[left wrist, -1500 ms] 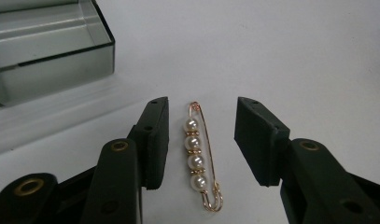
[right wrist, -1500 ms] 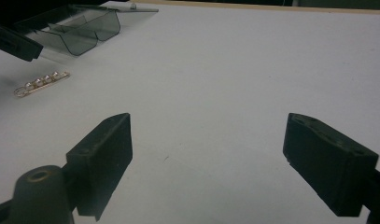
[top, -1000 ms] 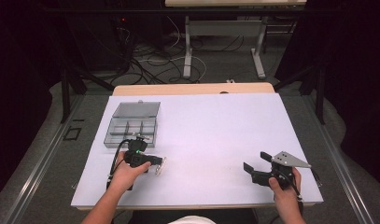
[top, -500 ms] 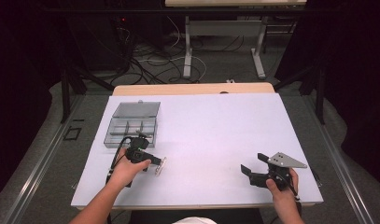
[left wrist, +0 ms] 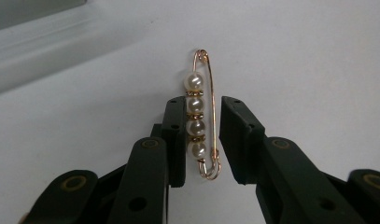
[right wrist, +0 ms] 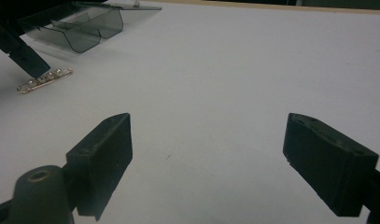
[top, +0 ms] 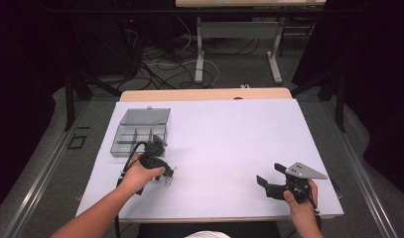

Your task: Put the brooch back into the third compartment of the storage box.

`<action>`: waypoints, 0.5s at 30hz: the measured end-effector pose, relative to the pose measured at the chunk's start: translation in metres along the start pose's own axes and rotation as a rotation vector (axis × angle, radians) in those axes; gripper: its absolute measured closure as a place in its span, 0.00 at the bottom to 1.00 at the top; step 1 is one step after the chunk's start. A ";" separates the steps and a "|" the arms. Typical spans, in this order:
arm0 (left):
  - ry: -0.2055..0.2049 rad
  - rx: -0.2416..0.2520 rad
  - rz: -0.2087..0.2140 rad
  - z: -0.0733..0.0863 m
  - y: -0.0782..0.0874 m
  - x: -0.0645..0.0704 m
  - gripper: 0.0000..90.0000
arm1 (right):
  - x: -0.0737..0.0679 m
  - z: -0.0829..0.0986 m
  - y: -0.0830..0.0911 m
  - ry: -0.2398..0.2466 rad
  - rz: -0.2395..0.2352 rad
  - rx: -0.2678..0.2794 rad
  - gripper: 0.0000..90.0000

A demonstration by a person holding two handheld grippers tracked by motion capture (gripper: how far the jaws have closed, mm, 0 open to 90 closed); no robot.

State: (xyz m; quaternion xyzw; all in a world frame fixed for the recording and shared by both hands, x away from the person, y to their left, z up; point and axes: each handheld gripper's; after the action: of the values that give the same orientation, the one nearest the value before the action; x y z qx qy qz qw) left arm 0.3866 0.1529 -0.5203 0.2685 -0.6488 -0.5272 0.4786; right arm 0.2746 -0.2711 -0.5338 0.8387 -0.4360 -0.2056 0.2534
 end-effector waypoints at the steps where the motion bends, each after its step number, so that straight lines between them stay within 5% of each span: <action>1: -0.004 -0.013 -0.022 -0.001 0.000 0.002 0.80 | 0.001 0.000 0.000 0.011 0.001 0.002 0.17; 15: 0.017 -0.064 -0.042 -0.010 -0.007 0.004 0.81 | 0.000 0.000 -0.001 0.002 -0.004 0.000 0.17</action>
State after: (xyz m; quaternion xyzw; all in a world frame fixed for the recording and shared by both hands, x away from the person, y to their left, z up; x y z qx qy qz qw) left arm 0.3927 0.1435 -0.5259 0.2711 -0.6217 -0.5552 0.4814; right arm 0.2759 -0.2703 -0.5343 0.8397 -0.4342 -0.2052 0.2534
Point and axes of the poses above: each handheld gripper's, and its own axes: y roughly backward along the jaws, z roughly out of its underside, x roughly to its right, and after that the axes turned 13 degrees about -x, right-handed
